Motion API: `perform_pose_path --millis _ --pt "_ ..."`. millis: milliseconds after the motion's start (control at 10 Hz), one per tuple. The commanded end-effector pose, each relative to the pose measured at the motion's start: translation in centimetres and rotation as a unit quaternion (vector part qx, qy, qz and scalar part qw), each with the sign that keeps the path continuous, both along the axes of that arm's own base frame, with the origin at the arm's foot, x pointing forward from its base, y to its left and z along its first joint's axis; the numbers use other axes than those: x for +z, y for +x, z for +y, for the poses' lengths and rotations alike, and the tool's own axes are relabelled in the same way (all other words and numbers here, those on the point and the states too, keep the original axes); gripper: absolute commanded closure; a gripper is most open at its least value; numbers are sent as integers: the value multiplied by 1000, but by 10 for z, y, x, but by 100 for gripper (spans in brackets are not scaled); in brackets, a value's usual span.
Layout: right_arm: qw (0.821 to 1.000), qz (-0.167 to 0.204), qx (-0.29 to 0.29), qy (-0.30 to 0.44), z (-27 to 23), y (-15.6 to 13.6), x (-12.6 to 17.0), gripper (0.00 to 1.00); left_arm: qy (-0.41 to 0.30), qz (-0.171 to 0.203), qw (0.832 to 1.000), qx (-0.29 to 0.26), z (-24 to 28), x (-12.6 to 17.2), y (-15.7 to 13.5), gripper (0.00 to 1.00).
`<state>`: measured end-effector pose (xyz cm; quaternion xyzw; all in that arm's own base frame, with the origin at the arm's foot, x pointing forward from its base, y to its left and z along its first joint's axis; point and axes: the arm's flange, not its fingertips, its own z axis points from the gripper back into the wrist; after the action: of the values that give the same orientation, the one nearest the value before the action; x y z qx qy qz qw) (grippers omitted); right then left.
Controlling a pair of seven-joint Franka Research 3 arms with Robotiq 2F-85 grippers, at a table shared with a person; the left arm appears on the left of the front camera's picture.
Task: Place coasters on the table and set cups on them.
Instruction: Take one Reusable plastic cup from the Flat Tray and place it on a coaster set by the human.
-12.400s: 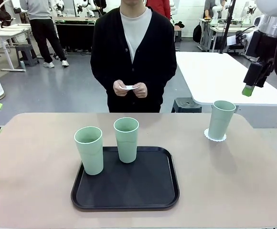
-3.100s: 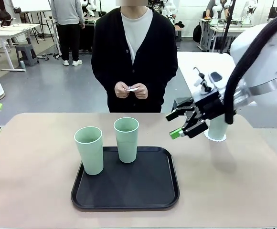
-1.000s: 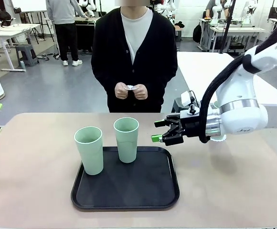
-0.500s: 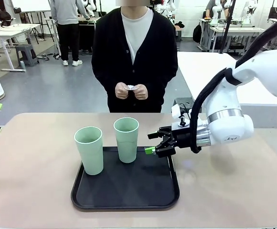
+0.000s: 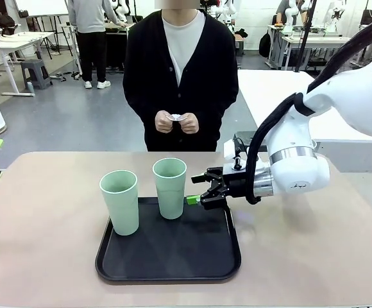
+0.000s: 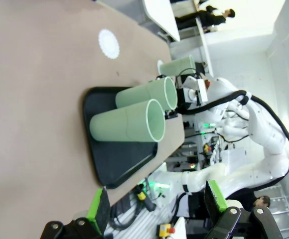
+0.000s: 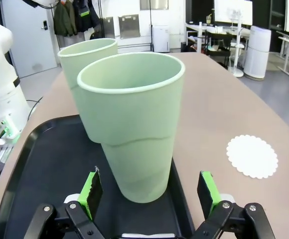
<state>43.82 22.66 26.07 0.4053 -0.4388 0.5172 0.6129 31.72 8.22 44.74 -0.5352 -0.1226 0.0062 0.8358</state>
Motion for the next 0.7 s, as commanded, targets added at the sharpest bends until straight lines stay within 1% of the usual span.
perform_pose_path --millis 0,300,600 --pt "1000 -15 -4 16 15 6 -12 0 -5 -4 1000 0 1 0 0 0" --pt "1000 -2 3 14 18 4 -15 0 -5 -4 1000 0 1 0 0 0" --pt "1000 -2 4 16 19 5 -14 0 -5 -4 1000 0 1 0 0 0"
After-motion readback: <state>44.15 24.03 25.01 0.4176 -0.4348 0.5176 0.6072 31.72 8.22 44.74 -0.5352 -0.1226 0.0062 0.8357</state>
